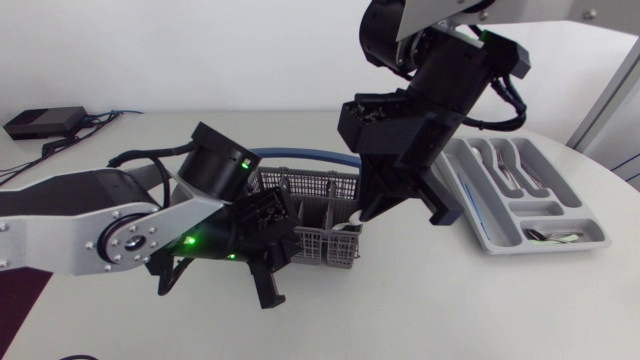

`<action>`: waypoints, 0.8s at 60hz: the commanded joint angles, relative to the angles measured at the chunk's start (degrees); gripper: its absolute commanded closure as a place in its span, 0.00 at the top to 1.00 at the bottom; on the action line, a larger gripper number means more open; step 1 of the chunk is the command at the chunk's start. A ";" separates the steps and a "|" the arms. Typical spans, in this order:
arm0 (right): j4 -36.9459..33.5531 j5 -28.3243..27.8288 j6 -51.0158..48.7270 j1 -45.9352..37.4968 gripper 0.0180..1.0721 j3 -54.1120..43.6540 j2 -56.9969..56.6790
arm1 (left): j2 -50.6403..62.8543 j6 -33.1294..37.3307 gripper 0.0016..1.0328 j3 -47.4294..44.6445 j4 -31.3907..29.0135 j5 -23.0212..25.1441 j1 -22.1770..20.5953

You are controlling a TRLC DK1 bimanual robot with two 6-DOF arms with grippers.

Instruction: Unload the cutlery basket into the drawer organizer.

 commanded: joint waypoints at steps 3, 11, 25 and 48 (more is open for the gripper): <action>-0.48 0.44 3.05 1.87 0.05 -2.63 -3.75 | -1.51 -0.16 0.21 -1.03 -0.82 0.42 -0.43; -0.57 1.75 5.16 2.39 0.05 -3.07 -6.82 | -2.39 -0.16 0.21 -1.03 -1.43 0.33 -0.69; 3.12 2.37 9.82 0.55 0.05 -7.46 -14.38 | -2.83 -0.16 0.21 -1.56 -1.52 0.33 -0.69; 21.84 2.28 18.78 -17.56 0.05 -30.40 -33.01 | -3.44 -0.34 0.21 -2.43 -1.08 0.33 -0.34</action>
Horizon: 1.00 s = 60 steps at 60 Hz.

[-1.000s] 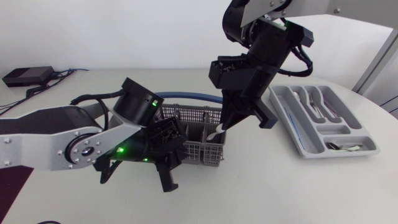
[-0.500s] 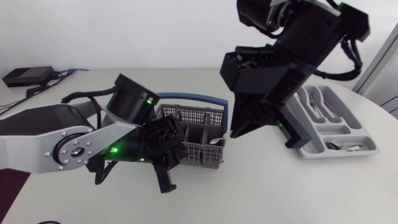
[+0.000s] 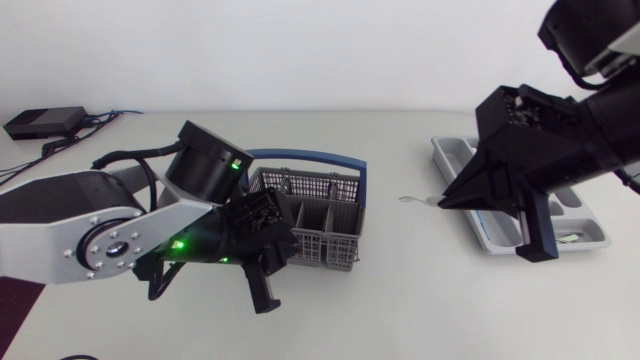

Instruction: Unload the cutlery basket into the drawer organizer.

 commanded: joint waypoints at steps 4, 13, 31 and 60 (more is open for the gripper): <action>3.71 0.29 6.36 -5.13 0.05 -5.30 -3.97 | -0.56 -0.49 0.21 -1.36 -0.10 0.33 -0.10; 10.03 1.52 14.01 -11.29 0.05 -9.69 -4.15 | -0.56 -1.19 0.21 -1.28 -0.10 0.33 -0.01; 22.25 17.52 26.66 -21.22 0.05 -15.14 4.46 | -1.35 -1.28 0.21 -1.45 -0.36 0.16 0.34; 37.10 23.85 26.22 -38.97 0.05 -13.82 22.83 | -1.35 -1.54 0.21 -1.28 -0.36 -0.19 0.43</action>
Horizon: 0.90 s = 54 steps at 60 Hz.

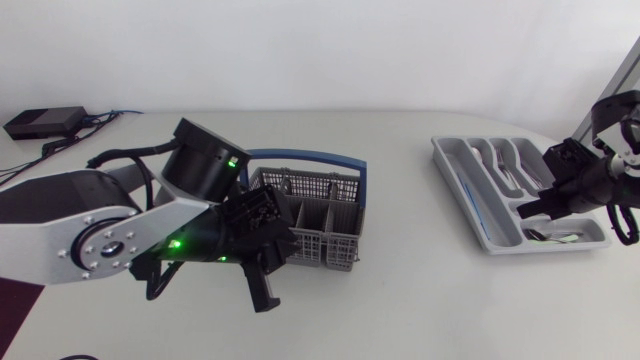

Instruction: Unload the cutlery basket into the drawer organizer.

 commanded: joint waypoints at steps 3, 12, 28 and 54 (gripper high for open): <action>2.80 1.80 -0.18 -2.48 0.05 1.26 5.10 | -0.67 -1.11 0.21 -1.19 -0.45 -0.24 0.32; 5.96 3.91 -0.89 -4.67 0.05 2.49 9.49 | -0.67 -1.11 0.21 -1.01 -0.45 -0.24 0.32; 10.53 8.22 -1.76 -6.17 0.05 2.84 15.11 | -0.67 -1.28 0.21 -1.10 -0.45 -0.24 0.32; 14.31 9.18 -1.68 -4.23 0.70 0.29 13.27 | -3.13 -1.46 0.21 -1.89 -0.89 -0.33 2.08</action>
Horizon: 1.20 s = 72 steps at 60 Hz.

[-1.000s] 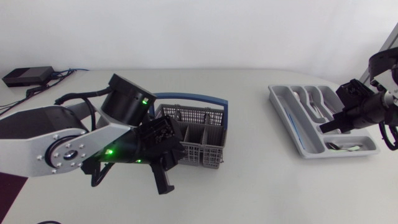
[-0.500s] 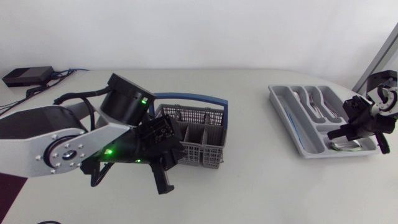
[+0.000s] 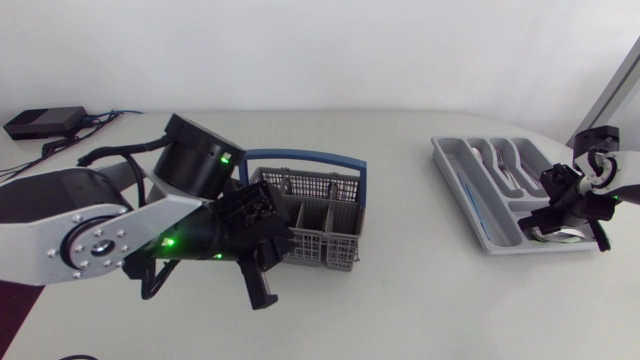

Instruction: Unload the cutlery basket into the drawer organizer.

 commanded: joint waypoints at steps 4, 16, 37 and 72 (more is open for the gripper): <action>0.67 -0.07 0.31 0.71 0.71 -2.35 -6.20 | -3.18 -0.78 0.21 -2.07 -0.56 -0.28 2.72; 1.46 -1.12 0.23 3.70 0.85 -5.34 -15.78 | -7.14 -0.78 0.21 -3.65 -0.39 -0.19 7.29; 2.43 -7.19 0.31 24.44 0.60 -16.24 -35.82 | -6.87 0.27 0.21 -7.16 7.00 0.77 23.99; 4.37 -12.37 8.22 48.87 0.05 -17.38 -26.50 | 7.01 2.03 0.21 -6.99 12.62 2.97 27.06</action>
